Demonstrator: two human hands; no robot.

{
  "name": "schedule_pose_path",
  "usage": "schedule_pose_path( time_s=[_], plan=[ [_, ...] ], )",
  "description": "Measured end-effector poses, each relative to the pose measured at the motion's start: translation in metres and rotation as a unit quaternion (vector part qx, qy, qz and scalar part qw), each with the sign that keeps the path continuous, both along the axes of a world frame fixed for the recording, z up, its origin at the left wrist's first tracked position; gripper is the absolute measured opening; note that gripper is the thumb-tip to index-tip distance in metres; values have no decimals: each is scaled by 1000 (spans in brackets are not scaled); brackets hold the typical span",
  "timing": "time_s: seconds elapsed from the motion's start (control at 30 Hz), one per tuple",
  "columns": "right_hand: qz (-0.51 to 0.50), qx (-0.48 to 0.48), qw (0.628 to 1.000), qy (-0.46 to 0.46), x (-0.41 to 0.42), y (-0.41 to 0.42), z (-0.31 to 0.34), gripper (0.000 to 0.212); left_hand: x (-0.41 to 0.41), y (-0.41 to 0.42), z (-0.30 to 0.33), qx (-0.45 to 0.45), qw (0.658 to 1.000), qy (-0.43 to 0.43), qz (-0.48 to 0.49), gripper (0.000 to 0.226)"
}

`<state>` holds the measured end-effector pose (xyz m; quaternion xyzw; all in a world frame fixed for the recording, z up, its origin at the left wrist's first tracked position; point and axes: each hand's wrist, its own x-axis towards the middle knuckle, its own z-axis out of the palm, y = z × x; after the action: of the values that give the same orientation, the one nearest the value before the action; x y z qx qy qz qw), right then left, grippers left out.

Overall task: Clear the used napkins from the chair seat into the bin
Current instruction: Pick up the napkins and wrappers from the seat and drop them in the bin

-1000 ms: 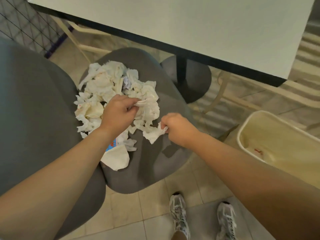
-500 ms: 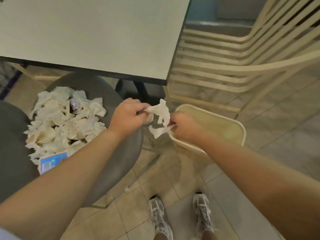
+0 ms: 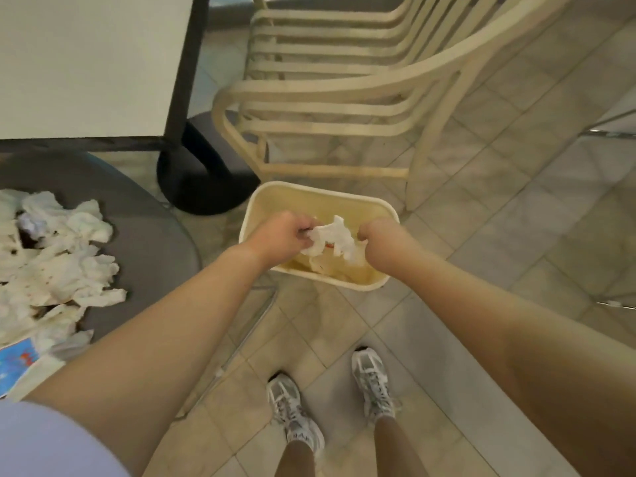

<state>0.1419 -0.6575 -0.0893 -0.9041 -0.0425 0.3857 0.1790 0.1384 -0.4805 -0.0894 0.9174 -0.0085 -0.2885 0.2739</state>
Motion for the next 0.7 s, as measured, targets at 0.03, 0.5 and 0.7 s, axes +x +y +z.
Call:
schedule_pose_path(
  time_s=[0.03,0.5,0.7],
  plan=[
    [-3,3,1000,1,0,-2,-1,44,1,0,-6,21,1000,17,-7,41],
    [51,59,993,-90,6,90,20,31,-22,84,13,0,988,-108,106,29],
    [142,91,978,-120,-8,185,31,26,-59,170,21,32,974,-182,134,26]
  ],
)
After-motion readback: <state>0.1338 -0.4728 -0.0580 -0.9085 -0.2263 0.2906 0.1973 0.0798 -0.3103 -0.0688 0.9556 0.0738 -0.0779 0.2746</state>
